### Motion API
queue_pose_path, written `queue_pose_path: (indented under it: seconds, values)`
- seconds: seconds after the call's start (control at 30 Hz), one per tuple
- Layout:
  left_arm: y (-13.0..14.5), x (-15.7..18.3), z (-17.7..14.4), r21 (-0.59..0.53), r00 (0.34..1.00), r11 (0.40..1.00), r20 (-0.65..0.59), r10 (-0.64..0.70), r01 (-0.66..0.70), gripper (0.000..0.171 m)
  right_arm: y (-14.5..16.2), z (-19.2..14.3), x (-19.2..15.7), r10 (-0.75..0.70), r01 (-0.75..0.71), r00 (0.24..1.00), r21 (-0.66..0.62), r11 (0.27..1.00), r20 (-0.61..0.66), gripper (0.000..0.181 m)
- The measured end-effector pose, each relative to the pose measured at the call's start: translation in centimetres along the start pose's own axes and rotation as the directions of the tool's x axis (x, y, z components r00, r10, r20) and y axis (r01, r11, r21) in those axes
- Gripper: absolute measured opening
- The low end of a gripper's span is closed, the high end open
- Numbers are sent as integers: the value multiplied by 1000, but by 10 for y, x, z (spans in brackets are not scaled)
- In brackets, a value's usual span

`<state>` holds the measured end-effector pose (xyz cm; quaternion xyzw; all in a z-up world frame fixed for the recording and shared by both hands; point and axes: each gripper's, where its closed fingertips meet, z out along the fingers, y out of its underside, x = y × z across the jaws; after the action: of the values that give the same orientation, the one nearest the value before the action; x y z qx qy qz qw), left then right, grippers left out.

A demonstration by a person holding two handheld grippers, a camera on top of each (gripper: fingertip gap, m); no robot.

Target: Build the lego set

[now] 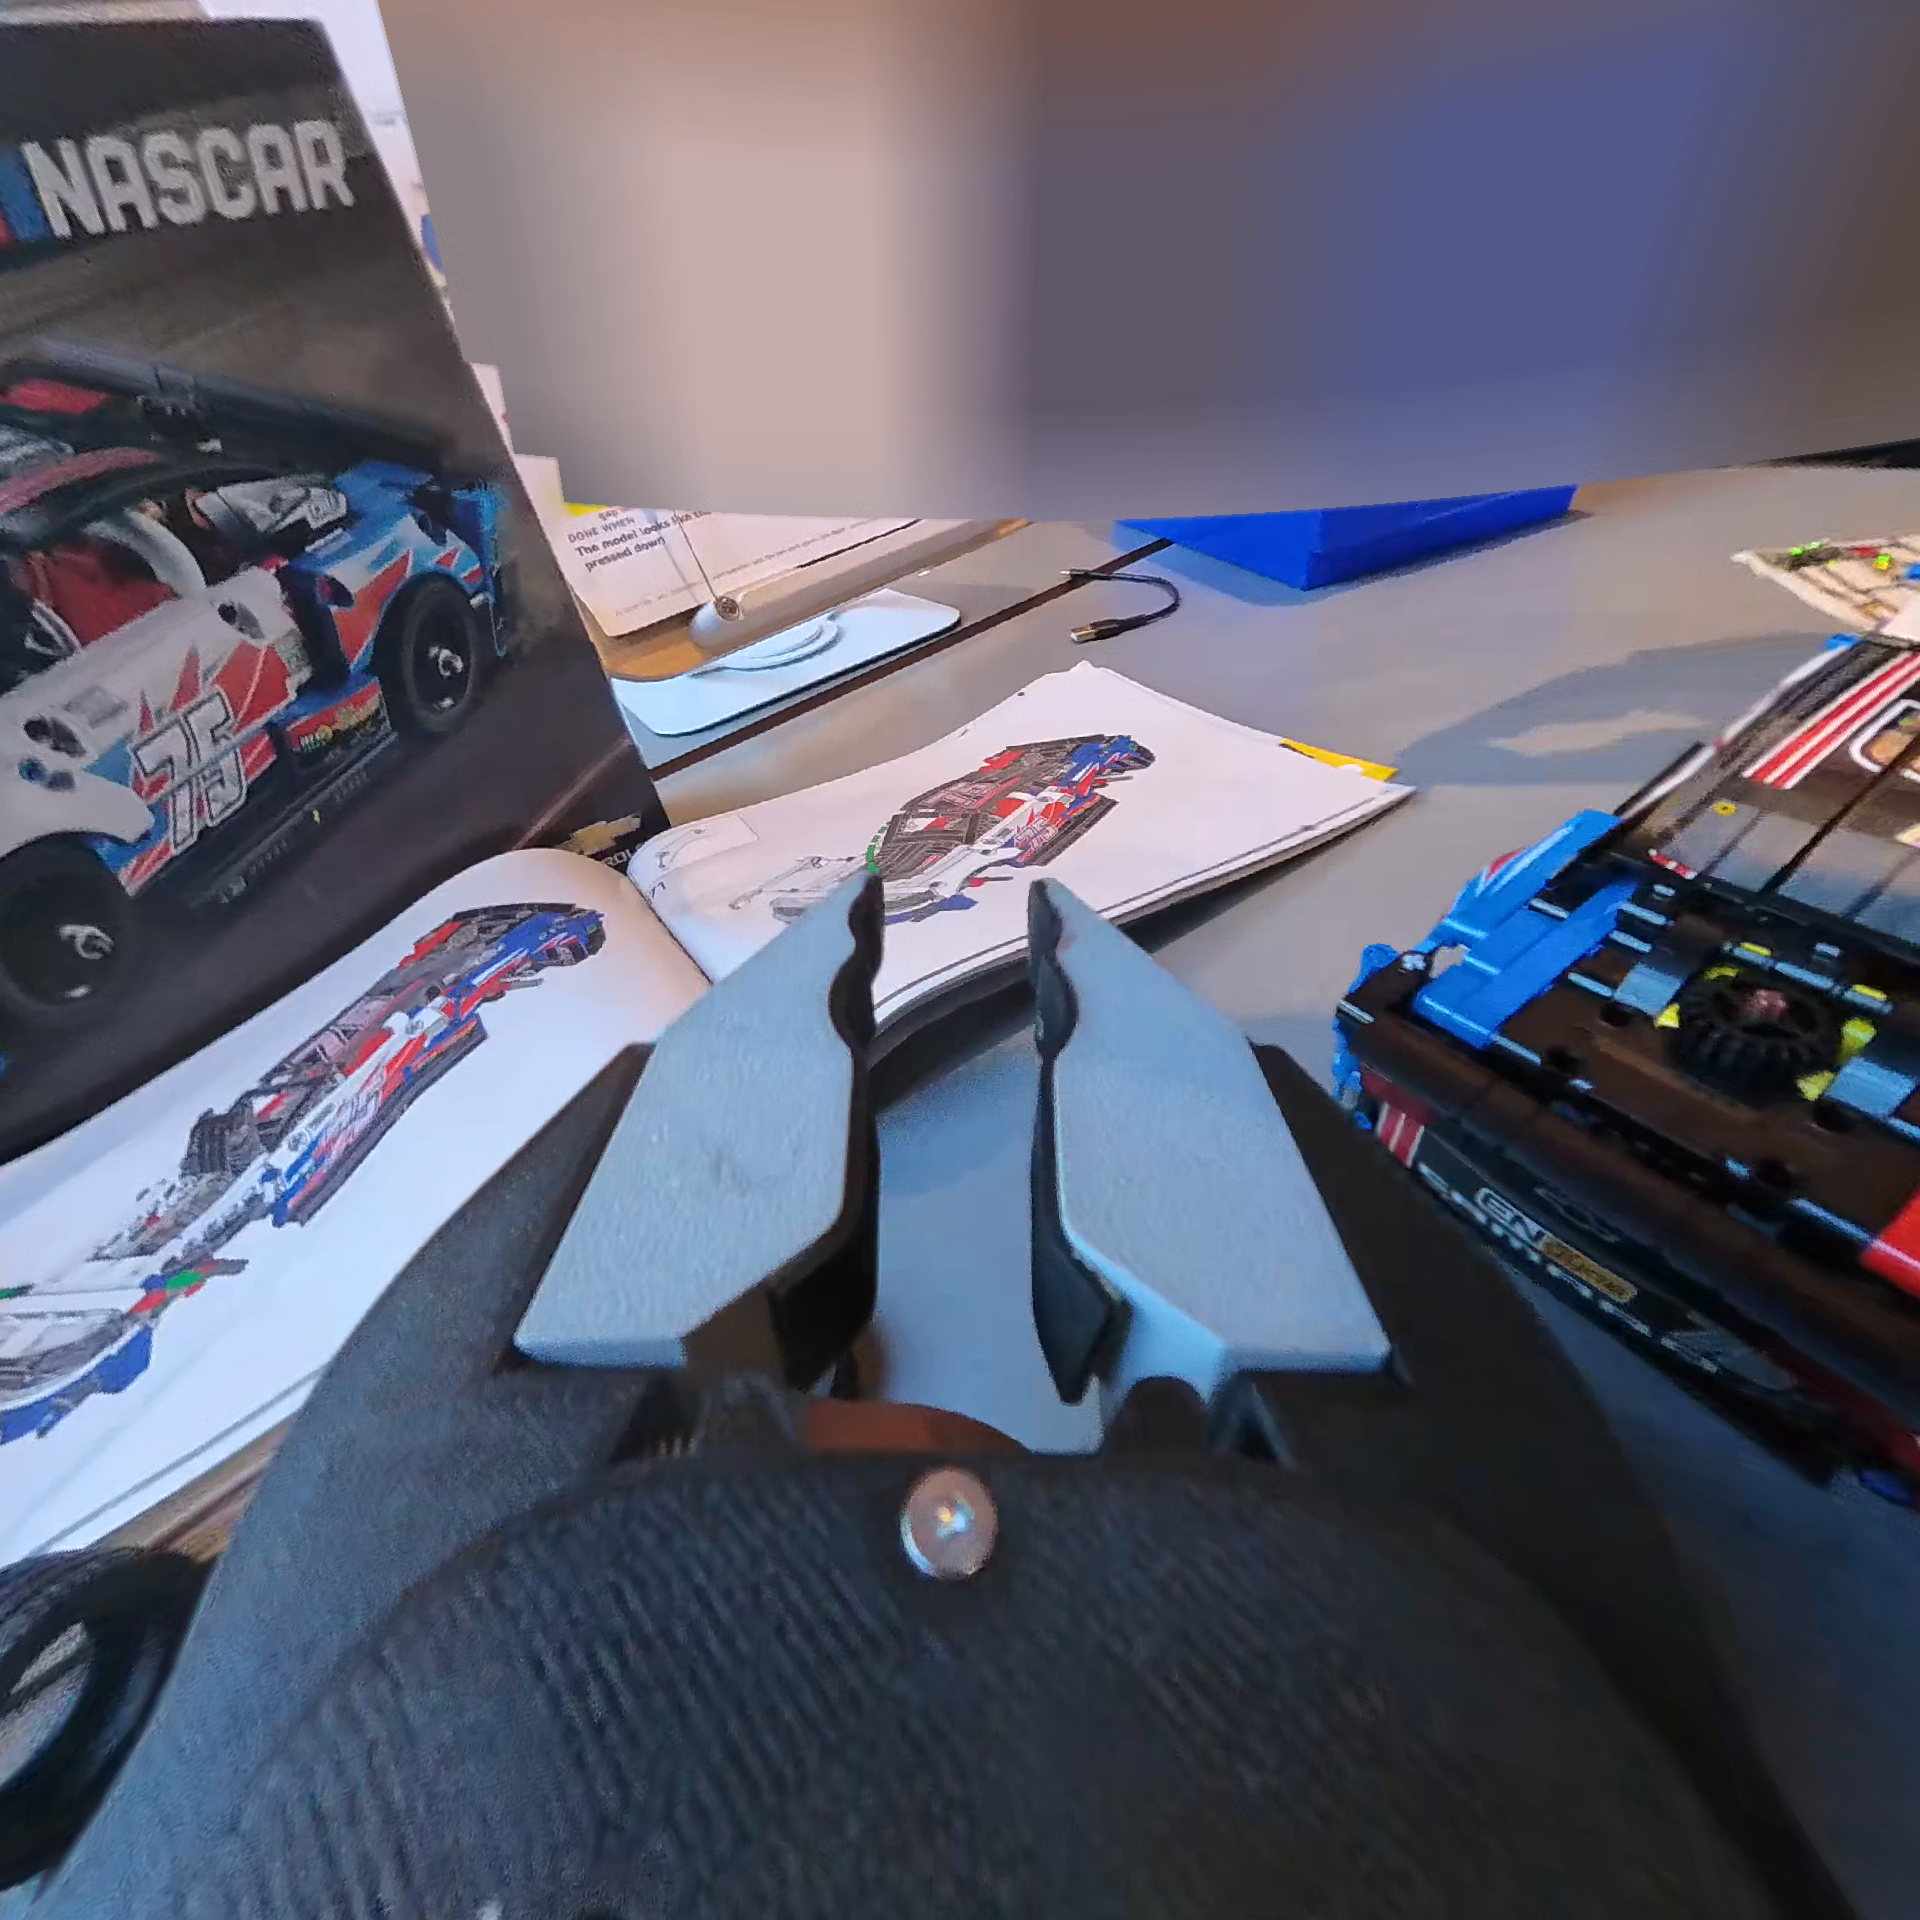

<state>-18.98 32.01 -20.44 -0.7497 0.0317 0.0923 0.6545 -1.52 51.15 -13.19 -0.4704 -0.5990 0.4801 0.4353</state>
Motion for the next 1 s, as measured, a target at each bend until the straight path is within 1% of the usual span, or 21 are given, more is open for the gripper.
queue_pose_path:
  seconds: [0.1, 0.23, 0.27, 0.3, 0.33, 0.37, 0.4, 0.47, 0.5, 0.53, 0.57, 0.63, 0.67, 0.77, 0.83, 0.9, 1.0]
  values:
    - [2, -4, 1, -9, 999, 999, -5, -44, 44, 26, 2, 8, -1, 26, -29, 997, 37, 999, 70, 16]
    - [6, -3, 7, -47, 999, 998, -19, -49, 48, 27, 7, 13, 3, 33, -37, 995, 44, 998, 92, 16]
    - [5, -7, 10, -39, 998, 997, 8, -62, 62, 26, 9, 14, 3, 38, -42, 994, 42, 998, 99, 16]
    - [3, -15, 13, -35, 995, 996, 58, -75, 77, 22, 10, 13, 4, 42, -46, 994, 39, 998, 99, 16]
    - [3, -23, 18, -60, 993, 996, 92, -67, 73, 15, 11, 14, 5, 45, -49, 994, 35, 998, 97, 16]
    - [4, -28, 25, -112, 994, 993, 100, -37, 48, 11, 12, 13, 5, 46, -49, 994, 31, 998, 95, 16]
    - [7, -33, 34, -179, 995, 984, 98, 2, 15, 11, 14, 13, 5, 44, -47, 995, 28, 998, 95, 16]
    - [16, -47, 52, -305, 992, 952, 111, 66, -30, 12, 20, 15, 6, 49, -51, 994, 12, 999, 94, 16]
    - [19, -52, 60, -334, 991, 942, 107, 82, -42, 11, 23, 15, 5, 56, -56, 994, 3, 998, 98, 16]
    - [25, -55, 68, -363, 991, 931, 103, 85, -42, 5, 24, 15, 4, 59, -60, 993, 0, 998, 105, 16]
    - [35, -57, 74, -407, 993, 913, 91, 72, -29, 0, 24, 16, 3, 59, -59, 992, 1, 998, 110, 16]
    - [62, -48, 80, -521, 1000, 853, 17, 15, -4, 0, 25, 16, 2, 51, -51, 993, -5, 999, 109, 16]
    - [72, -43, 80, -556, 1000, 831, -6, 2, -5, 0, 27, 16, 3, 48, -47, 993, -10, 999, 105, 16]
    - [77, -39, 80, -581, 997, 810, -33, 73, -79, 0, 30, 17, 5, 69, -68, 991, -12, 998, 113, 16]
    - [83, -35, 81, -612, 988, 777, -57, 145, -149, 0, 32, 19, 6, 87, -86, 988, -11, 996, 127, 16]
    - [89, -25, 80, -629, 972, 742, -117, 206, -233, 0, 34, 21, 7, 95, -93, 987, -20, 995, 131, 16]
    - [90, -20, 81, -619, 960, 735, -145, 240, -278, 0, 37, 23, 8, 82, -80, 990, -30, 996, 117, 16]
